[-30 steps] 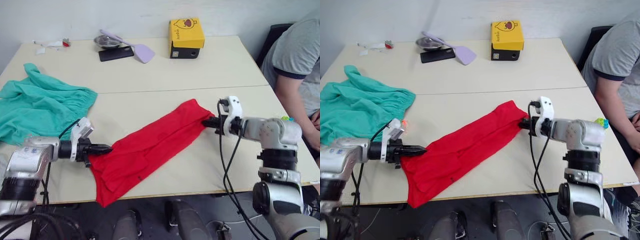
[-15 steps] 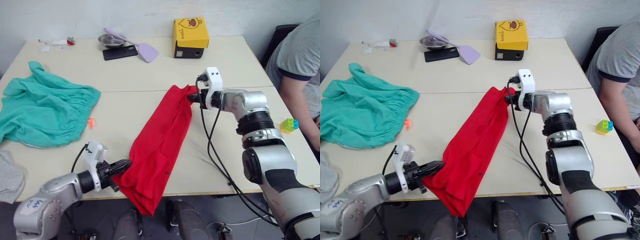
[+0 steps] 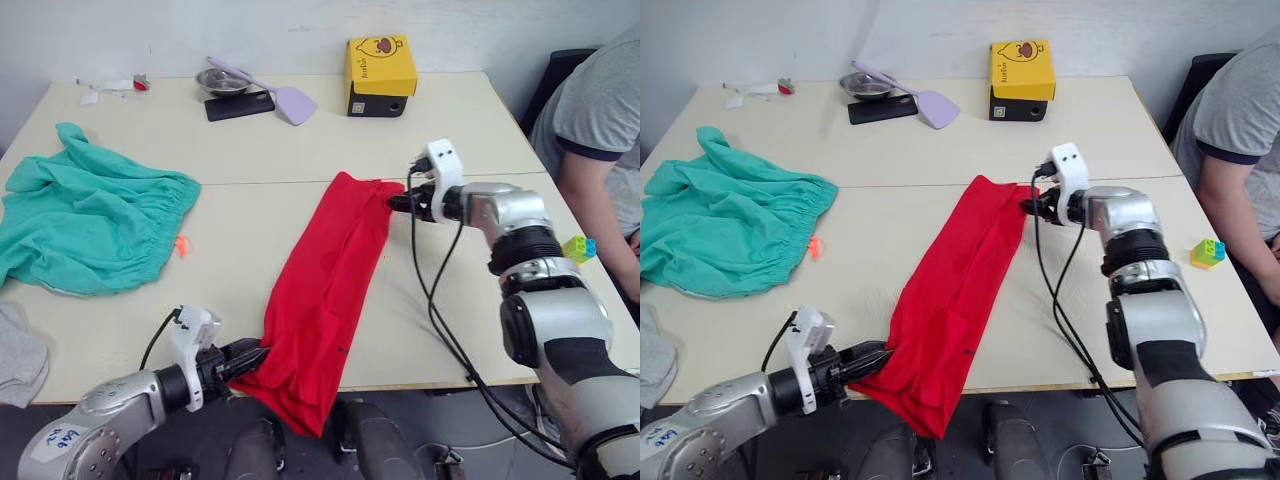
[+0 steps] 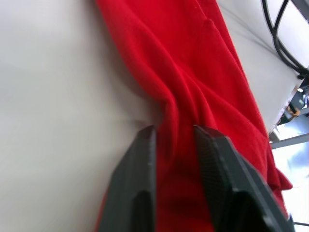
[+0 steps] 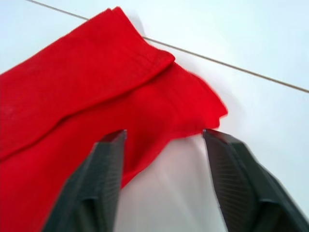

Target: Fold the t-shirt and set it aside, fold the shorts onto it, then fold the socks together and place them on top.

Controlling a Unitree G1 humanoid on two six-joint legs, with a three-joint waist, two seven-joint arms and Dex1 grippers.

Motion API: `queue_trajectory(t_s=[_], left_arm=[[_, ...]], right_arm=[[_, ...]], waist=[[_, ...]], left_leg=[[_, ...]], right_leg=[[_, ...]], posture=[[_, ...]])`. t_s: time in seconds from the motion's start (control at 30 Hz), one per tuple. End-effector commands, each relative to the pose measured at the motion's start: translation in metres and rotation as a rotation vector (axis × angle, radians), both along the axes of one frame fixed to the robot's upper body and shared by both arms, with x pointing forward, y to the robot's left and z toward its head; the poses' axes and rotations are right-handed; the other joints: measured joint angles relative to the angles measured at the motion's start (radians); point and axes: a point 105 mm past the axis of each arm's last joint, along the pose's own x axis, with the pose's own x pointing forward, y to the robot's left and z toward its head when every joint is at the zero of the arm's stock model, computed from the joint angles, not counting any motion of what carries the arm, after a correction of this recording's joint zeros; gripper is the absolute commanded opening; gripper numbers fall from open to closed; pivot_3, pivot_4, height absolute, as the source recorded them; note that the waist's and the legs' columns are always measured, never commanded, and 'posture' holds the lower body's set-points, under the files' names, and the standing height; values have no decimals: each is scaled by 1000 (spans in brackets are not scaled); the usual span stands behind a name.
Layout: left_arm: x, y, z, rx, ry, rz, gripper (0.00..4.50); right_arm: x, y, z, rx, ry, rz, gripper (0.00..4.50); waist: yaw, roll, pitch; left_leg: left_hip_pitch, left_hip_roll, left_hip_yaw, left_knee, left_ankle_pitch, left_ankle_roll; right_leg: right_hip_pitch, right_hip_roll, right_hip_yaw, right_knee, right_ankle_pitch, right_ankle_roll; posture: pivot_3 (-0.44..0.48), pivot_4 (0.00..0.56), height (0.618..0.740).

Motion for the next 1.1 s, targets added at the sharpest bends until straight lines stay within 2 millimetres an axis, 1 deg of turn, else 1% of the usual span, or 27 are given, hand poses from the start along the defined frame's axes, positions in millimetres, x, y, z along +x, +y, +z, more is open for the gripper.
queue_trajectory(t_s=[0.03,0.1,0.2,0.23,0.27,0.33,0.4,0.43,0.5,0.53,0.57,0.67,0.73,0.83,0.93,1.0,1.1], left_arm=[[-2,21,11,-7,11,-68,2595],[5,37,18,6,15,-82,3227],[23,54,30,33,-32,-79,4187],[33,57,37,28,-57,-82,4449],[40,58,42,21,-74,-86,4449],[61,49,57,15,-121,-132,4449],[73,40,65,27,-157,-163,4449],[82,32,66,36,-172,-188,4485],[102,16,67,42,-179,-221,4485],[115,9,68,38,-189,-217,4485],[127,4,69,40,-200,-210,4485],[152,-10,63,90,-208,-240,4485],[167,-20,64,64,-190,-227,4485],[177,-33,58,81,-155,-273,4485],[194,-47,55,92,-140,-262,4485],[198,-56,51,87,-110,-275,4485],[202,-61,41,110,-65,-277,4485]], right_arm=[[-19,-15,16,28,2,56,3786],[-37,-19,18,56,41,108,4467],[-64,-17,18,88,119,177,4500],[-80,-14,15,99,175,214,4500],[-92,-12,13,104,218,240,4500],[-124,-3,2,114,327,313,4500],[-143,3,-4,117,378,348,4500],[-154,8,-11,119,408,370,4500],[-173,18,-23,138,473,395,4500],[-181,23,-28,150,497,402,4500],[-186,27,-33,160,515,404,4500],[-199,37,-44,189,544,425,4500],[-205,44,-50,208,559,438,4500],[-212,51,-56,214,579,449,4500],[-215,60,-62,230,595,454,4500],[-218,68,-66,240,611,470,4500],[-222,80,-74,235,624,464,4500]], waist=[[0,0,0],[2,1,1],[5,3,2],[4,3,2],[7,3,2],[14,3,2],[19,3,2],[21,3,2],[27,3,2],[31,3,2],[36,2,2],[40,2,2],[41,2,2],[43,1,2],[45,0,2],[45,-1,1],[44,-1,1]], left_leg=[[0,0,0,0,0,0],[0,0,-1,-1,0,0],[0,0,-1,-1,-2,2],[0,0,-1,-1,-2,2],[0,0,-1,-1,-3,4],[0,1,-2,-2,-3,4],[0,1,-3,-2,-3,4],[0,1,-2,-2,-4,4],[0,1,-2,-2,-4,3],[0,1,-2,-2,-4,3],[0,1,-3,-1,-3,3],[-1,0,-2,0,-2,2],[-1,0,-1,0,-2,1],[-1,0,-2,0,-2,1],[-1,1,-2,0,-2,1],[0,1,-2,0,-2,1],[0,1,-2,1,-1,1]], right_leg=[[0,0,0,0,0,0],[0,0,-2,0,-1,-1],[0,-1,-2,0,-1,-1],[0,-1,-3,0,-1,-1],[0,-1,-3,0,-1,-1],[0,-1,-4,-1,-1,-1],[0,-1,-5,-1,-1,-2],[1,0,-5,-2,-1,-2],[1,-1,-5,-2,-1,-1],[2,-1,-5,-2,-1,-1],[2,0,-5,-2,-1,-1],[3,0,-5,-3,0,1],[3,0,-5,-3,0,1],[3,0,-5,-3,0,1],[3,0,-5,-3,0,1],[3,1,-5,-3,0,1],[3,1,-6,-3,0,1]], posture=[[0,150,740],[0,150,740],[0,150,740],[0,150,740],[0,150,740],[0,150,740],[0,150,740],[0,150,740],[0,150,740],[0,150,740],[0,150,740],[0,150,740],[0,150,740],[0,150,740],[0,150,740],[0,150,740],[0,150,740]])
